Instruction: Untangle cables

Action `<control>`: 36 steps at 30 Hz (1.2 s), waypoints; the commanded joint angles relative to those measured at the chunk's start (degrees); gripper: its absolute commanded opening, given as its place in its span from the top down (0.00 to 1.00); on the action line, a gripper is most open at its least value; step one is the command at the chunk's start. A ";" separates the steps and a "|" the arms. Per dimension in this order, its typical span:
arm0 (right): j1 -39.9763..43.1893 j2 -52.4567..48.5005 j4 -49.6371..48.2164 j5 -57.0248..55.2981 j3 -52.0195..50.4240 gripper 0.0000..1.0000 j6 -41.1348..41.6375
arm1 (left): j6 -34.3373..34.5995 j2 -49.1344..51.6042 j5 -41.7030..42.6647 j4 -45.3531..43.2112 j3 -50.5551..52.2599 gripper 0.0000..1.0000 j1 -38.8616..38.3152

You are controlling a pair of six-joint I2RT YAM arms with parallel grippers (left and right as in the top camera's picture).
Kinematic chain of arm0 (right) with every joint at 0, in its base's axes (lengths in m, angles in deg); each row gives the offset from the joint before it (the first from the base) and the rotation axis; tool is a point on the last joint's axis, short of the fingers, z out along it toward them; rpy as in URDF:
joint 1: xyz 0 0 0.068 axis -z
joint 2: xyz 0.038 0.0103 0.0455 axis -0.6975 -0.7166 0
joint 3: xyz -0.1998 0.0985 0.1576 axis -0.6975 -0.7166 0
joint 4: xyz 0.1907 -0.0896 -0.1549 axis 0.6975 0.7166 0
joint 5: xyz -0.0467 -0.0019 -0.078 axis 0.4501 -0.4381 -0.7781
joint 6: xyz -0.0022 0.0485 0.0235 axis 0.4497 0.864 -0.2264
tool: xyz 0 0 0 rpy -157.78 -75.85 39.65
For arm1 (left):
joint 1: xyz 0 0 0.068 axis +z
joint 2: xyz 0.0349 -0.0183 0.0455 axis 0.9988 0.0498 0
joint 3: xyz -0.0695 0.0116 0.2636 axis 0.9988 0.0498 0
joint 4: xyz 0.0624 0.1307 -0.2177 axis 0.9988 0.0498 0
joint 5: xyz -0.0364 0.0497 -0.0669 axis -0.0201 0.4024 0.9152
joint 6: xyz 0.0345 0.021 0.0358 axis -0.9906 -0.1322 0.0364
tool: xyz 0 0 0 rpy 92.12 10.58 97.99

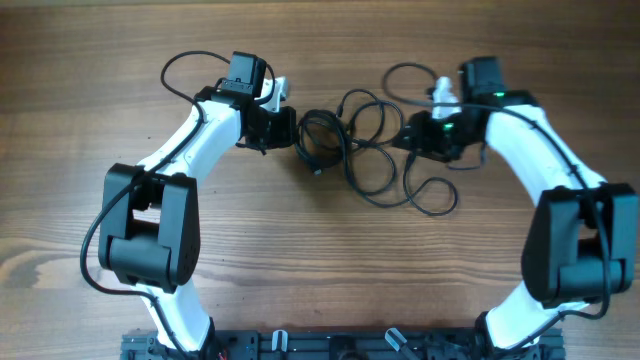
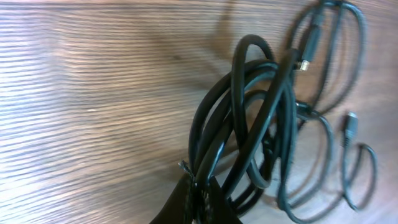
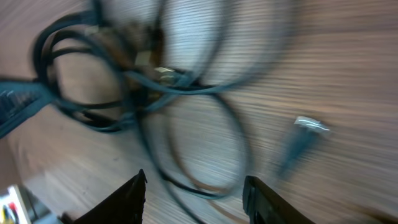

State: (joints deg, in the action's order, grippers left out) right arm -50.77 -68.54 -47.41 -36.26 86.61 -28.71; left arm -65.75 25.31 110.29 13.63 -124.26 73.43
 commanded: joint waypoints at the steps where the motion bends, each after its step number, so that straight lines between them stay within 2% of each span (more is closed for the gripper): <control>1: -4.92 1.90 -3.06 3.41 0.13 0.48 0.00 | -5.33 -1.49 11.23 -0.22 -0.74 0.96 0.33; 5: -9.49 1.90 -8.13 3.23 0.13 0.49 -0.02 | -7.98 -1.49 16.11 -0.20 -0.74 0.96 0.33; 9: -12.22 1.90 -11.56 2.14 0.13 0.56 0.00 | -7.98 -1.49 16.65 -0.17 -0.74 0.96 0.33; 14: -14.67 1.90 -12.85 -4.87 0.13 0.60 0.00 | -9.84 -1.49 23.26 -0.17 -0.74 0.96 0.33; 24: -16.44 1.22 -13.60 -5.86 0.13 0.60 0.42 | -11.02 -1.49 29.59 0.02 -0.74 0.96 0.33; 29: -16.44 1.14 -14.56 -5.86 0.13 0.64 0.42 | -11.50 -1.49 30.64 0.09 -0.74 0.96 0.33; 32: -16.44 1.14 -14.71 -7.17 0.13 0.65 0.55 | -15.63 -1.49 35.47 1.33 -0.74 0.96 0.33; 34: -16.44 1.14 -14.64 -8.85 0.13 0.74 1.97 | -16.22 -1.49 35.78 1.38 -0.74 0.96 0.33; 36: -16.44 1.14 -14.62 -9.88 0.13 0.94 2.56 | -16.76 -1.49 35.74 1.42 -0.74 0.96 0.33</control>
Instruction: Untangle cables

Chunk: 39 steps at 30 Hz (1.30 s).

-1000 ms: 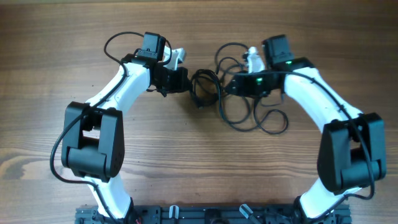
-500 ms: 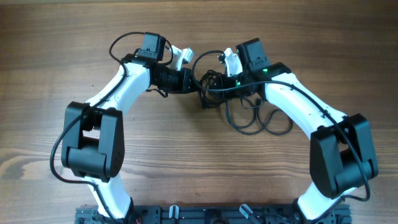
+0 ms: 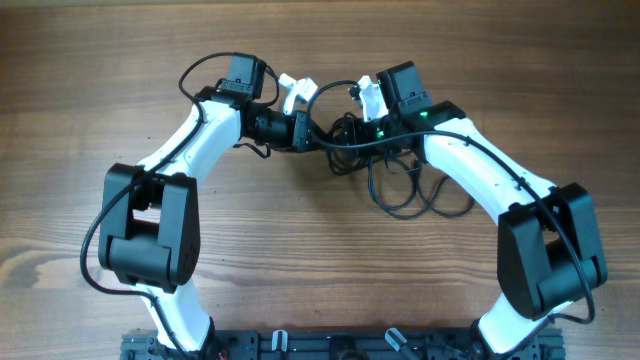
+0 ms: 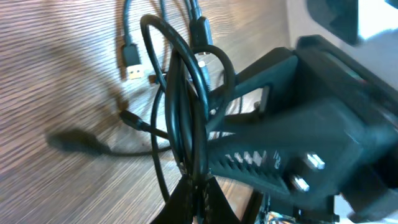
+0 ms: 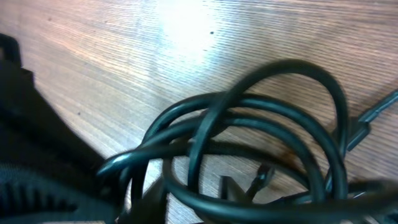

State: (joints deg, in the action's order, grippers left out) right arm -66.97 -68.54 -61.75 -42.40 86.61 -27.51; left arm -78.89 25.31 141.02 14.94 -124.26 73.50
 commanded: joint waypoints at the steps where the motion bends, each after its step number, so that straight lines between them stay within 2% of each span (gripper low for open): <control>1: -0.22 1.14 -0.24 -4.33 0.13 0.96 1.62 | -3.63 -1.49 4.81 0.11 -0.74 0.96 0.26; 5: 1.09 2.12 -0.20 -1.79 0.20 0.96 1.79 | -3.61 -1.49 -0.11 0.04 -0.74 0.96 0.26; 7: 2.40 3.45 0.07 3.17 0.55 0.96 1.75 | -3.56 -1.49 -3.76 0.04 -0.74 0.96 0.26; 8: 4.04 5.29 -0.20 9.22 0.74 0.96 1.75 | -3.54 -1.49 -5.77 0.04 -0.74 0.96 0.26; 11: 7.52 9.01 -2.12 17.84 0.74 0.96 1.77 | -3.13 -1.49 -6.40 0.00 -0.74 0.96 0.26; 14: 10.62 11.72 -3.50 19.80 0.74 0.96 1.79 | -3.15 -1.49 -6.40 0.00 -0.74 0.96 0.26; 17: 13.66 12.70 -3.23 14.80 0.74 0.96 3.30 | -3.15 -1.49 -6.40 0.00 -0.74 0.96 0.26; 21: 16.06 12.39 -0.55 0.57 0.24 0.96 9.99 | -3.15 -1.49 -6.43 0.00 -0.74 0.96 0.26; 34: 16.35 11.74 13.05 -32.24 -0.09 0.96 19.39 | -3.15 -1.49 -6.84 -0.20 -0.74 0.96 0.26; 37: 16.35 11.74 13.99 -31.12 -0.11 0.96 19.96 | -3.15 -1.49 -6.84 -0.20 -0.74 0.96 0.26; 38: 16.33 11.74 14.03 -30.21 -0.13 0.95 19.54 | -3.15 -1.49 -6.84 -0.20 -0.74 0.96 0.26; 39: 16.35 11.74 14.62 -28.46 -0.11 0.81 19.56 | -3.15 -1.49 -6.84 -0.20 -0.74 0.96 0.26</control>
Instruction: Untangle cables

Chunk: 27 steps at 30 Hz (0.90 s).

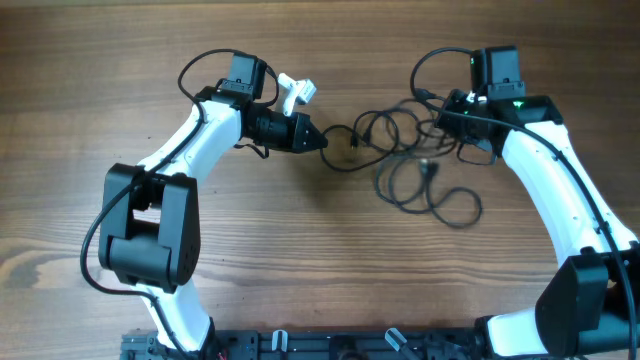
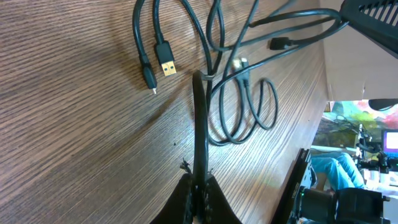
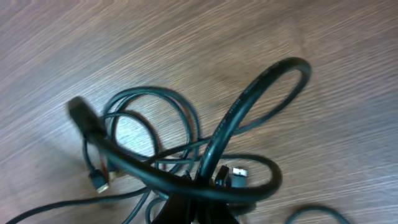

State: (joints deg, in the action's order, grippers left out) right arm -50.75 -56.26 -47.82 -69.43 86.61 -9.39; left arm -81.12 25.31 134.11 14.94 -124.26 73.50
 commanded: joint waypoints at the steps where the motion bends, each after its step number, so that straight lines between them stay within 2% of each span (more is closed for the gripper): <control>1: 0.13 -0.55 0.96 -0.81 -0.13 0.66 1.46 | -0.92 -1.49 0.07 -0.20 -0.74 0.96 0.26; 2: 0.13 -0.55 1.14 -0.48 -0.13 0.57 1.44 | -0.92 -1.49 0.07 -0.20 -0.74 0.95 0.26; 3: 0.13 -0.55 1.31 -0.07 -0.13 0.42 1.42 | -0.92 -1.49 0.07 -0.20 -0.74 0.95 0.26; 5: 0.02 -0.55 1.53 2.93 -0.13 0.27 1.38 | -0.92 -1.49 0.07 -0.20 -0.74 0.93 0.26; 10: -0.74 -0.55 1.01 13.42 -0.13 0.18 -6.08 | -0.92 -1.49 0.07 -0.20 -0.74 0.93 0.26; 16: -0.96 -0.57 2.27 7.69 -0.13 0.10 -6.12 | -0.92 -1.49 0.07 -0.20 -0.74 0.92 0.26; 18: -1.07 -0.68 2.25 10.69 -0.13 0.12 -6.91 | -0.92 -1.49 0.07 -0.20 -0.74 0.94 0.26; 20: -1.33 -1.36 1.84 17.99 -0.13 0.19 -10.88 | -0.92 -1.49 0.07 -0.20 -0.74 0.96 0.26; 21: -1.57 -1.81 1.79 20.94 -0.13 0.25 -12.17 | -0.90 -1.49 0.09 -0.20 -0.74 0.96 0.26; 23: -2.27 -2.93 1.84 24.57 -0.13 0.45 -12.76 | -0.87 -1.49 0.09 -0.20 -0.74 0.96 0.26; 24: -2.80 -3.72 1.81 25.55 -0.13 0.49 -12.74 | -0.63 -1.49 0.09 -0.20 -0.74 0.96 0.26; 26: -4.24 -5.55 1.49 26.62 -0.13 0.48 -13.38 | 0.72 -1.49 0.11 -0.31 -0.74 0.96 0.26; 27: -4.90 -6.34 1.27 26.62 -0.13 0.39 -13.55 | 1.11 -1.49 0.09 -0.44 -0.74 0.96 0.26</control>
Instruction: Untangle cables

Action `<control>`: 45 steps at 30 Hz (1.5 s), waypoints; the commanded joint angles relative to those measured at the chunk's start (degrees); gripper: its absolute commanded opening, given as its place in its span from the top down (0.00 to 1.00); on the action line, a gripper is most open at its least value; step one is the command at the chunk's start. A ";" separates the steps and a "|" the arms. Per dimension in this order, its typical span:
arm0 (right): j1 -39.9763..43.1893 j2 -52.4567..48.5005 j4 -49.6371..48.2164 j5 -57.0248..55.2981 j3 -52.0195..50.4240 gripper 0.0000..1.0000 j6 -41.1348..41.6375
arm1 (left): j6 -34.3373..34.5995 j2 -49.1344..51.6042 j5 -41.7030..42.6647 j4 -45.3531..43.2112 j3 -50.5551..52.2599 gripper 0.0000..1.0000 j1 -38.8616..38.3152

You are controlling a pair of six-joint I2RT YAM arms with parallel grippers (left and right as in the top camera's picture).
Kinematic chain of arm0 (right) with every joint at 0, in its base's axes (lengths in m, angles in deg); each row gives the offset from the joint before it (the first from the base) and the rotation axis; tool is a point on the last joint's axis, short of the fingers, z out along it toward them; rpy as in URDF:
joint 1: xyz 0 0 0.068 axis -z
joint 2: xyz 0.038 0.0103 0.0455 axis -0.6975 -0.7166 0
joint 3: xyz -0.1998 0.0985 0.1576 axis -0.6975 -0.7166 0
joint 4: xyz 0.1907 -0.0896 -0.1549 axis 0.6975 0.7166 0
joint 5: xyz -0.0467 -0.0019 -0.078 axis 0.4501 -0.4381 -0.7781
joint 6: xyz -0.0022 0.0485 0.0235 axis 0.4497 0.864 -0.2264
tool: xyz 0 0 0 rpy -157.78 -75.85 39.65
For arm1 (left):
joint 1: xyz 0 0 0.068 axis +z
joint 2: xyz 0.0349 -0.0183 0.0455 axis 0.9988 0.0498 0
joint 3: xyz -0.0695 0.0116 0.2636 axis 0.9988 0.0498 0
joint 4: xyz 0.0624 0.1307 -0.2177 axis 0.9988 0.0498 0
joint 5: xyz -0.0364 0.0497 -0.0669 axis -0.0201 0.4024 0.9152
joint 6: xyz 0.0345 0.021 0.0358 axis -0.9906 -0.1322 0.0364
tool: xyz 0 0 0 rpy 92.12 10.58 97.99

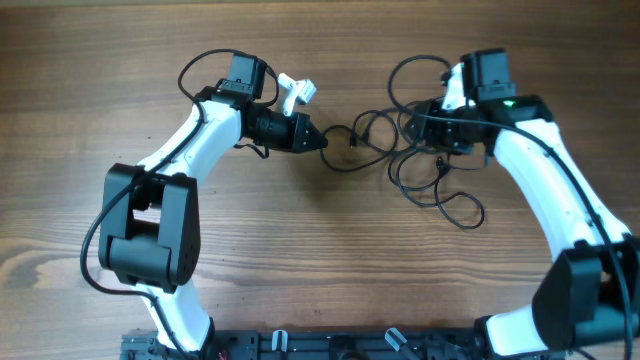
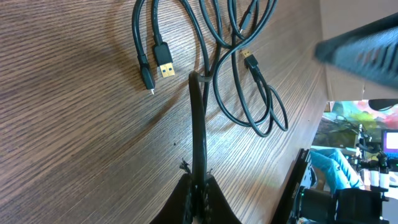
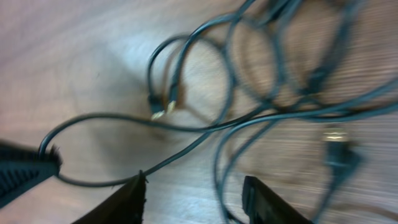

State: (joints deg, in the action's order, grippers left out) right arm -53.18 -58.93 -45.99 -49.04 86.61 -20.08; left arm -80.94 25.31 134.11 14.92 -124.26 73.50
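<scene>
Several thin dark cables [image 1: 400, 140] lie loosely looped on the wooden table, between the two arms. My left gripper [image 1: 318, 138] is shut on one dark cable [image 2: 197, 124], which runs straight out from its fingers [image 2: 198, 186] towards the loops. Two USB plugs [image 2: 163, 67] lie to the left of that cable. My right gripper [image 1: 410, 128] hovers at the right side of the loops. In the blurred right wrist view it [image 3: 196, 196] is open, with nothing gripped and cable loops [image 3: 249, 68] below it.
The wooden table [image 1: 300, 260] stretches all round the cables. A further loop of cable [image 1: 455, 210] trails towards the near right. The arms' own black leads [image 1: 200, 65] arch behind the wrists. The robot's base rail [image 1: 330, 345] runs along the near edge.
My right gripper was shut on a cable loop at the far right. Now it is open, further left and lower over the loops. The left gripper has stayed shut on its cable.
At first my left gripper held a tight bundle and the right one was open beside the tangle. Then the right gripper was close against the left at the bundle. After that it was shut on a loop at the right, the cables spread out. Now it is open.
</scene>
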 commanded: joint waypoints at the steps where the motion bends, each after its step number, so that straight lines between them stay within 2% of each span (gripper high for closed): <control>1: -3.41 -4.68 -0.76 6.21 -0.13 0.31 -2.93 | 1.31 -1.49 0.09 -0.44 -0.74 0.96 0.26; 2: -4.46 -5.84 -1.07 6.23 -0.13 0.25 -3.08 | 1.31 -1.49 0.07 -0.46 -0.74 0.96 0.26; 5: -7.61 -9.07 -2.99 6.21 -0.13 0.20 -4.17 | 2.62 -1.49 -4.24 -0.61 -0.74 0.96 0.61; 11: -11.96 -15.26 -9.27 6.16 -0.13 0.15 1.25 | 18.53 -1.49 -22.62 -0.76 -0.74 0.96 3.72; 14: -13.31 -18.43 -12.31 6.21 -0.13 0.14 3.61 | 21.07 -1.49 -24.94 -0.17 -0.72 0.96 5.66; 21: -16.33 -23.63 -18.84 12.70 -0.13 0.12 0.70 | 21.07 -1.46 -24.72 -0.15 -0.72 0.96 6.08; 22: -16.39 -23.63 -18.82 13.16 -0.11 0.14 0.00 | 21.05 -1.49 -24.74 -0.17 -0.72 0.96 5.86; 24: -16.28 -22.53 -18.05 13.57 -0.07 0.28 -0.15 | 21.05 -1.46 -24.72 -0.17 -0.72 0.96 5.42; 26: -16.26 -20.55 -17.68 13.75 -0.04 0.33 -2.10 | 21.11 -1.49 -24.72 -0.17 -0.72 0.96 5.09; 29: -16.98 -17.03 -17.77 13.73 -0.04 0.33 -5.88 | 21.27 -1.49 -23.80 -0.22 -0.72 0.96 4.39; 31: -17.99 -15.10 -19.15 13.73 -0.04 0.29 -7.45 | 21.27 -1.46 -21.46 -0.42 -0.72 0.96 3.74; 34: -18.91 -14.58 -22.60 13.64 -0.07 0.23 -7.34 | 21.27 -1.49 -17.49 -0.59 -0.72 0.96 2.84; 39: -20.33 -14.86 -24.44 10.91 -0.07 0.21 -7.37 | 22.99 -1.46 -13.35 0.31 -0.72 0.96 2.69; 45: -22.97 -14.86 -27.89 9.03 -0.07 0.21 -7.50 | 22.60 -1.49 0.87 1.29 -0.72 0.96 3.43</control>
State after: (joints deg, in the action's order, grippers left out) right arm -74.60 -74.40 -72.89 -37.90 86.65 -26.31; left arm -58.63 25.31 123.69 15.77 -124.26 76.38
